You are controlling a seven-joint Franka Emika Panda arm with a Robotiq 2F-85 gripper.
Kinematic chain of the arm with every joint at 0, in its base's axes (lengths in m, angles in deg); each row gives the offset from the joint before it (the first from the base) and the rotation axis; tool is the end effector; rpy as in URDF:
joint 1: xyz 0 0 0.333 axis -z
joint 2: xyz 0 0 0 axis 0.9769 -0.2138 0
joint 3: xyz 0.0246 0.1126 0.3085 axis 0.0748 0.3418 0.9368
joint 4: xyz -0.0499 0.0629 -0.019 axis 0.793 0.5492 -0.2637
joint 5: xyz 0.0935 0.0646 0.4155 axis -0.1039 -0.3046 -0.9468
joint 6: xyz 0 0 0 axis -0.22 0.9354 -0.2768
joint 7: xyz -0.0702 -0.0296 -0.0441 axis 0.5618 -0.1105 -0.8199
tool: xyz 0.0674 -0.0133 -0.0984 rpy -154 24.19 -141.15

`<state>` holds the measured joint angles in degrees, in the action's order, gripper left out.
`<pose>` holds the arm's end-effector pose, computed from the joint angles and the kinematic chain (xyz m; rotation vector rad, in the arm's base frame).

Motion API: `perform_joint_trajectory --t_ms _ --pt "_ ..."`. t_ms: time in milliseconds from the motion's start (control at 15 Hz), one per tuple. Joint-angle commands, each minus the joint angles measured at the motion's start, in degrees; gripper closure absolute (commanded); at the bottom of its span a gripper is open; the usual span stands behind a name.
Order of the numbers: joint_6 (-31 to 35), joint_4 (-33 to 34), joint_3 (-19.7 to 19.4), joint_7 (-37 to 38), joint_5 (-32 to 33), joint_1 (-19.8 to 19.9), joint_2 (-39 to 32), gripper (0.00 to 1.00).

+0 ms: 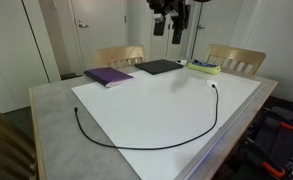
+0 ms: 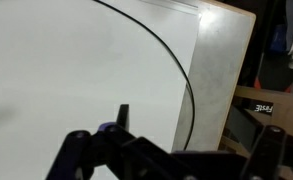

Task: Fold the charging cable

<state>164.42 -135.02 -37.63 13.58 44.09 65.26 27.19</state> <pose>0.4691 0.2269 0.3688 -2.8455 -0.3273 0.1365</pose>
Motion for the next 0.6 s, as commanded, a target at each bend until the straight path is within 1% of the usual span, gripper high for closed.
perform_joint_trajectory --t_ms 0,267,533 --pt "1.64 3.32 0.30 -0.68 0.87 -0.19 -4.89 0.00" --pt "2.12 6.49 1.09 -0.11 2.22 -0.57 -9.15 0.00" --pt "1.87 10.95 2.19 2.66 5.93 -1.58 -14.34 0.00"
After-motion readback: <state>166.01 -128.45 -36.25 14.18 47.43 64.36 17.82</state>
